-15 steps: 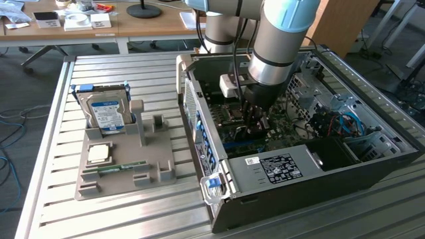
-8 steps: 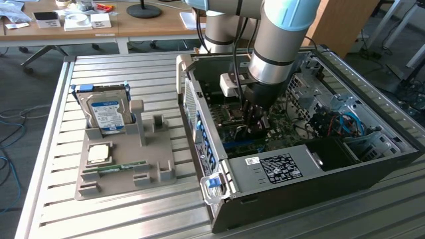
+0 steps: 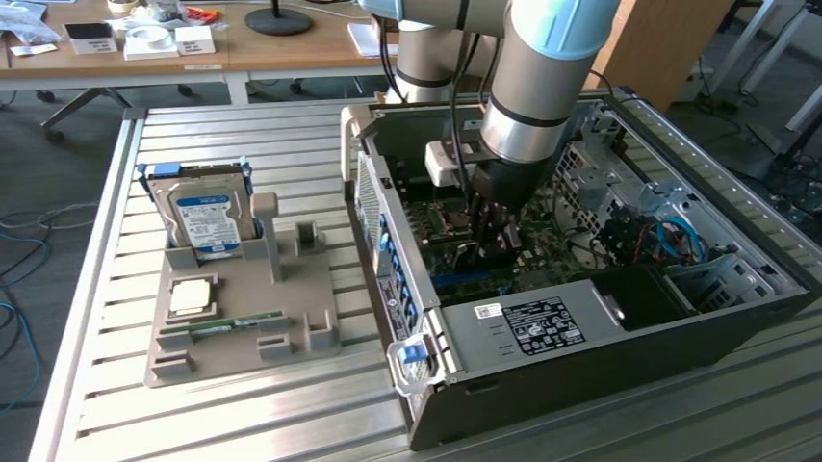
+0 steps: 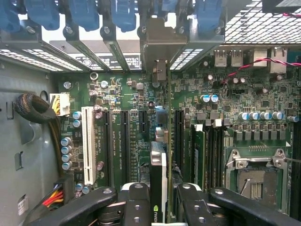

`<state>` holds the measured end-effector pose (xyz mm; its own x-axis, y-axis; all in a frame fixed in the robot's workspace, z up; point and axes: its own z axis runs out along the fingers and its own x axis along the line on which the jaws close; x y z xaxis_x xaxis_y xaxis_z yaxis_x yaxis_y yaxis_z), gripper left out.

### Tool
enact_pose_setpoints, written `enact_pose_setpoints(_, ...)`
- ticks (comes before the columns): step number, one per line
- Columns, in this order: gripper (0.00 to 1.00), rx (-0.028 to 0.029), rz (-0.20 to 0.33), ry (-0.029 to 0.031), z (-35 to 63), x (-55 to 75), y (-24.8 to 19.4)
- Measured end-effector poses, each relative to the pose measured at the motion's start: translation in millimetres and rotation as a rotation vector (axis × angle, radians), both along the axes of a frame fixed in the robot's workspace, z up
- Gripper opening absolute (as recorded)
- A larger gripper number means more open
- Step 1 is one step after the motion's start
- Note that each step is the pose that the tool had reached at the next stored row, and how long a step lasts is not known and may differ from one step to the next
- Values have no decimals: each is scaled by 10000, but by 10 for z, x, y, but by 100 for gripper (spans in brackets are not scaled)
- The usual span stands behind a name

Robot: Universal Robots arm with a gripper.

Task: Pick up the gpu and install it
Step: 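Insert the gpu into the slot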

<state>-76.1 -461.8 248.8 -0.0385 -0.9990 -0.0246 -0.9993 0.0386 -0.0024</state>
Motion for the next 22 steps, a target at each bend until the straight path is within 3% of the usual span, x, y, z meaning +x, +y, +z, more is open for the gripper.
enact_pose_setpoints(22,27,-1,-21,-1,-54,-26,0)
